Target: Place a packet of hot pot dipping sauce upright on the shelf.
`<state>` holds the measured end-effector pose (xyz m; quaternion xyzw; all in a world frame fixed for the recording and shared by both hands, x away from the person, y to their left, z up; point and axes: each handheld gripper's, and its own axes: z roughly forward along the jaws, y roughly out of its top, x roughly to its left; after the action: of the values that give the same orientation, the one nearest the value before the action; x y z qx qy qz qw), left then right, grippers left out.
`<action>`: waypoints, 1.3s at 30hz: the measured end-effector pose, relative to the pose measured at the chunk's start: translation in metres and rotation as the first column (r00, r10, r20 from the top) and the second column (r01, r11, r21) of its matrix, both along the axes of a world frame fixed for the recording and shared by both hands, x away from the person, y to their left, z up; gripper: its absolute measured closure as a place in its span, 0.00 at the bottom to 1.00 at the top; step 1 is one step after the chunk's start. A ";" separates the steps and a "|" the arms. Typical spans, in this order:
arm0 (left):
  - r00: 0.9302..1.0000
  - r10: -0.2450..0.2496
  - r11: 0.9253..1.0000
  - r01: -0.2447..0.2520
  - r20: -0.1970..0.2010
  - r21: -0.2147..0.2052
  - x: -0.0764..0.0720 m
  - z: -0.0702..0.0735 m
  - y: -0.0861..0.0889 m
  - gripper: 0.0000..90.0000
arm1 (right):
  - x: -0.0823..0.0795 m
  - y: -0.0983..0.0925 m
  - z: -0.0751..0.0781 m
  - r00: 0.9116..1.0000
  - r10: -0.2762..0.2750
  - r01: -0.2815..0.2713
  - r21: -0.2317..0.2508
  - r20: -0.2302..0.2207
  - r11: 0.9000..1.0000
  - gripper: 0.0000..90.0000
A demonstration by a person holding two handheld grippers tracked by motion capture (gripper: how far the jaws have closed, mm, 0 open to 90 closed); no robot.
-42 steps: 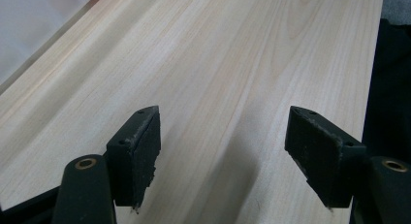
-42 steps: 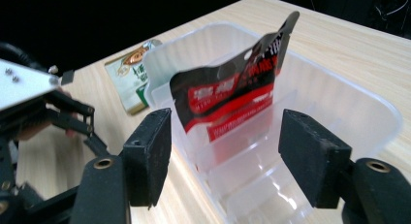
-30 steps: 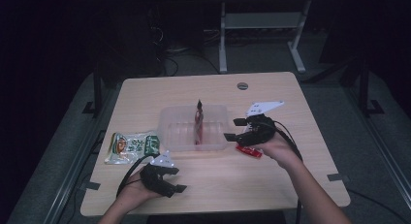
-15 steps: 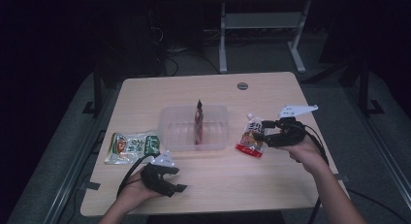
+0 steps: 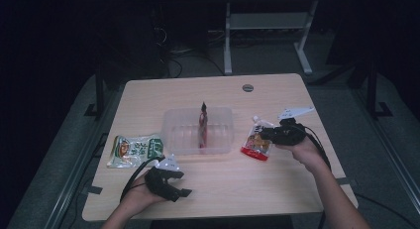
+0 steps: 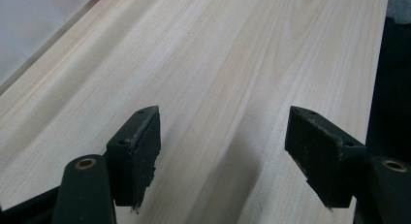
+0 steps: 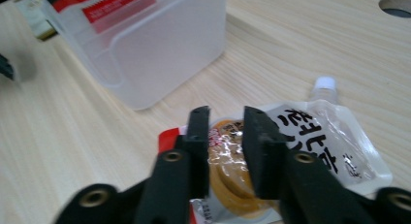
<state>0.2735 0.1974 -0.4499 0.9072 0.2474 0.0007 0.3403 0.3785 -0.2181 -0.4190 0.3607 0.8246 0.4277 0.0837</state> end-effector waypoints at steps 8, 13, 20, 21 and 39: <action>1.000 0.000 1.000 0.000 0.001 0.004 0.000 -0.001 0.000 0.32 | 0.013 0.001 -0.011 1.000 -0.022 0.022 -0.044 -0.001 0.999 1.00; 1.000 -0.004 1.000 0.004 0.001 0.010 0.000 0.000 -0.002 0.32 | 0.018 0.009 -0.018 1.000 -0.016 0.017 -0.111 0.007 0.994 1.00; 1.000 -0.006 1.000 0.006 0.000 0.005 0.000 -0.001 -0.001 0.32 | 0.022 0.022 -0.031 1.000 0.007 -0.005 -0.257 0.009 0.966 1.00; 1.000 -0.006 1.000 0.006 -0.001 0.005 0.000 -0.001 -0.001 0.32 | 0.022 0.024 -0.034 1.000 0.011 -0.009 -0.268 0.006 0.963 1.00; 1.000 -0.011 1.000 0.011 -0.006 0.009 -0.001 -0.002 -0.003 0.32 | 0.018 0.028 -0.038 0.996 0.055 -0.074 -0.300 -0.074 0.951 1.00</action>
<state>0.2729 0.1948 -0.4519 0.9100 0.2436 -0.0026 0.3354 0.3962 -0.1902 -0.4574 0.3302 0.8939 0.2872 0.0971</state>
